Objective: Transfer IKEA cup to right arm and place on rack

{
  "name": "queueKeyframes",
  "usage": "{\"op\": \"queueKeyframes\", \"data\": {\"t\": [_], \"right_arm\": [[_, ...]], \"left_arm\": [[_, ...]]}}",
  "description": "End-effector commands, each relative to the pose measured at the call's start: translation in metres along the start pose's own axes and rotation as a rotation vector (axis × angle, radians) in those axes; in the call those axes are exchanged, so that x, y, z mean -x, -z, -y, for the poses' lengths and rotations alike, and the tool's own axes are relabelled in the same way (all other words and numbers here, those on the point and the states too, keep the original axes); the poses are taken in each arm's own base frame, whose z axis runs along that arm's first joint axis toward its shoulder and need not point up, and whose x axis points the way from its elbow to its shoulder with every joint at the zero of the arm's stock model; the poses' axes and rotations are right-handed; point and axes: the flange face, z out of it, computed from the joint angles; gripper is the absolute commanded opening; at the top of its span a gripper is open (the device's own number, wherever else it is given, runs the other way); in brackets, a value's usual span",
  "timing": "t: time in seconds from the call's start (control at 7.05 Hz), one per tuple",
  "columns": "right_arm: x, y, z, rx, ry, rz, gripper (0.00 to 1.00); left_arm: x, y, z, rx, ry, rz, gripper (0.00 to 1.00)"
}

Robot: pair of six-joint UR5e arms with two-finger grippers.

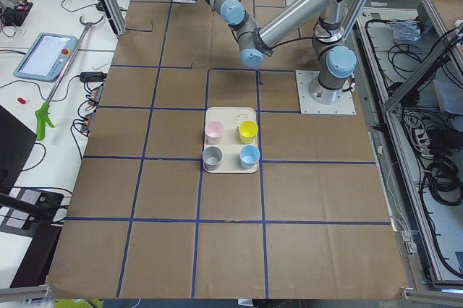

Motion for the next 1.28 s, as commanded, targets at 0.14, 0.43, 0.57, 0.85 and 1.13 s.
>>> {"op": "queueKeyframes", "data": {"t": [0.14, 0.43, 0.57, 0.85, 1.13], "right_arm": [[0.001, 0.001, 0.000, 0.001, 0.004, 0.002, 0.34], [0.003, -0.002, 0.006, -0.010, 0.007, 0.005, 0.27], [0.015, -0.005, 0.015, -0.023, 0.060, 0.024, 0.16], [0.032, -0.001, 0.062, -0.096, 0.157, 0.049, 0.09], [0.039, 0.006, 0.102, -0.175, 0.387, 0.033, 0.09]], "left_arm": [[0.005, 0.006, 0.001, -0.002, 0.014, 0.009, 0.98], [0.010, 0.010, 0.000, 0.006, 0.016, 0.031, 0.98], [0.036, 0.041, -0.005, -0.009, 0.033, 0.095, 0.98], [0.070, 0.096, -0.014, -0.048, 0.061, 0.178, 0.99], [0.086, 0.102, -0.024, 0.004, 0.095, 0.258, 0.98]]}}
